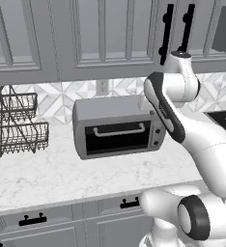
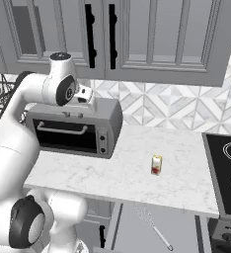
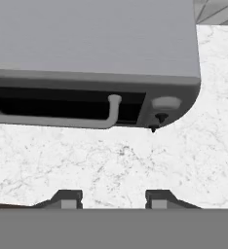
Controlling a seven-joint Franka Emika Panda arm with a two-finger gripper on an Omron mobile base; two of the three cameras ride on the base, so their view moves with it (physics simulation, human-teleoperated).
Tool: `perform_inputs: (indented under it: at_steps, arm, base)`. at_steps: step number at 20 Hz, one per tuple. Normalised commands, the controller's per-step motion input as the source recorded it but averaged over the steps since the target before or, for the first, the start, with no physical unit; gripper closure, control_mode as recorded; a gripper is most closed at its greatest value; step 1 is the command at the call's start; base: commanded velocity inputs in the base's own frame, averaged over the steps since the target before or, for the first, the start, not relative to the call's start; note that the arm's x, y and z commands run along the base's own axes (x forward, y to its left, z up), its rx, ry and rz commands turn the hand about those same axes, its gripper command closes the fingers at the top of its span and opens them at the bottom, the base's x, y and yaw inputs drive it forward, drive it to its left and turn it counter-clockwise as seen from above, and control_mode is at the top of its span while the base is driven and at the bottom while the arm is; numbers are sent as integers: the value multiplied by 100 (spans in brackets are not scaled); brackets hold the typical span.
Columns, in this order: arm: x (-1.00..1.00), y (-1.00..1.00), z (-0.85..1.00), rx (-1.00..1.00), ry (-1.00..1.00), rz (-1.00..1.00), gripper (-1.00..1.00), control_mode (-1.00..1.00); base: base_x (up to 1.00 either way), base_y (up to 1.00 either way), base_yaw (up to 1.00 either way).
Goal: Pick the whisk from the drawer and place it on the counter.
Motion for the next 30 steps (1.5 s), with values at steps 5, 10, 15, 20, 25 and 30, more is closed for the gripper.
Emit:
perform_inputs:
  at_steps: [5, 10, 15, 20, 25, 30]
  arm:
    - [-68, 0, -1, 0, -3, 0, -100, -100]
    - [-100, 0, -15, 0, -7, 0, -100, -100]
    - [-59, 2, -27, 0, -3, -3, -100, 100]
    - [0, 0, 0, 0, 0, 0, -100, 100]
    - [0, 0, 0, 0, 0, 0, -100, 100]
    - [0, 0, 0, 0, 0, 0, -100, 100]
  base:
    - [0, 0, 0]
    - [0, 0, 0]
    - [-25, 8, -10]
    - [-30, 53, -71]
    - [-3, 28, -88]
    - [-6, 59, -74]
